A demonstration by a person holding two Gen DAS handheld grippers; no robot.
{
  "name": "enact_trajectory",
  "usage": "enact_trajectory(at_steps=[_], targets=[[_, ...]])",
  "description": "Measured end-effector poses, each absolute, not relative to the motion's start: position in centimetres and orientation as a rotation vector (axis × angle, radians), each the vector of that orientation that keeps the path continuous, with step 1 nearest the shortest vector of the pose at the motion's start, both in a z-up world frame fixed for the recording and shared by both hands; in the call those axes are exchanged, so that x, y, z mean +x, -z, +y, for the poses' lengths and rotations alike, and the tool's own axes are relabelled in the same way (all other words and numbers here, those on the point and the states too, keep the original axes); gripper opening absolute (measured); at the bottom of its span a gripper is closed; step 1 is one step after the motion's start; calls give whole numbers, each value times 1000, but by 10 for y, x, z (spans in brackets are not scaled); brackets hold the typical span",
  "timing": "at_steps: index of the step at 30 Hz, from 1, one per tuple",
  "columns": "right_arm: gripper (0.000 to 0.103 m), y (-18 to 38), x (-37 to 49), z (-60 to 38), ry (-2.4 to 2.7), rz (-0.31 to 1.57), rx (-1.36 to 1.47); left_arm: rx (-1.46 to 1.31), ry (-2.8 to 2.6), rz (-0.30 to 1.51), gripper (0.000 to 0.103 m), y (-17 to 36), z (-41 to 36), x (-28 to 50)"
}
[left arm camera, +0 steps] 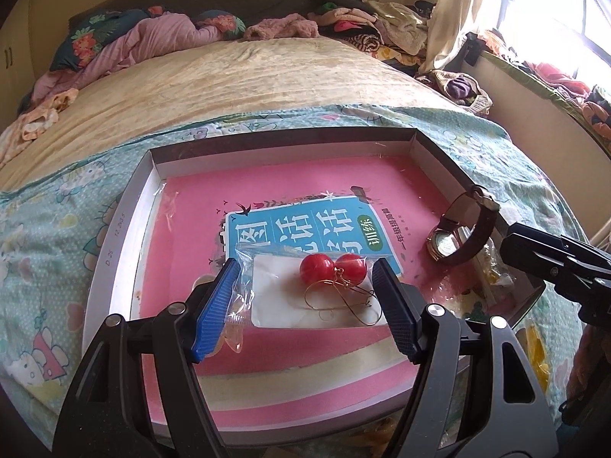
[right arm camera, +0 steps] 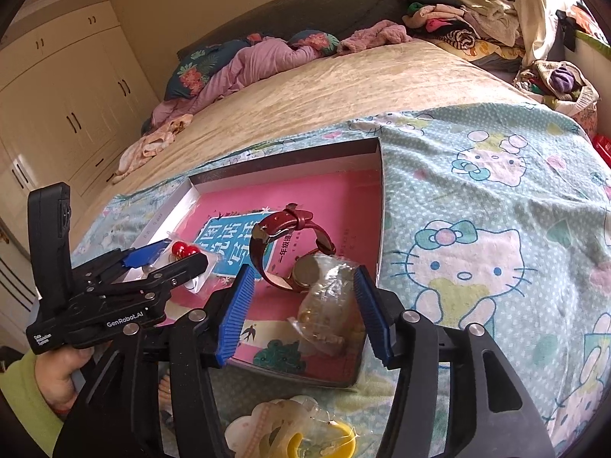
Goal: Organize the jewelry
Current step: 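Open both tools to release the earring card and bag in the box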
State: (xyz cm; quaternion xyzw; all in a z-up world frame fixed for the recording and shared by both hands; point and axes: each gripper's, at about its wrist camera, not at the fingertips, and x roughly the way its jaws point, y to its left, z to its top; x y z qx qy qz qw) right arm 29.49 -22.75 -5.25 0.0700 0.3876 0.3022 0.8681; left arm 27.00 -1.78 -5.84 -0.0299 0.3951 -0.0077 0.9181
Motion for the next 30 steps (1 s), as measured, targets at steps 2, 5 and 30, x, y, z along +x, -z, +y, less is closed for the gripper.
enact_trajectory(at_steps=[2, 5, 30], targets=[[60, 50, 292, -229, -635, 800, 156, -55, 15, 816, 64, 59, -20, 270], [66, 46, 289, -233, -628, 790, 167, -46, 12, 829, 64, 62, -21, 271], [86, 36, 278, -256, -593, 760, 246, -69, -2, 771, 93, 34, -21, 252]])
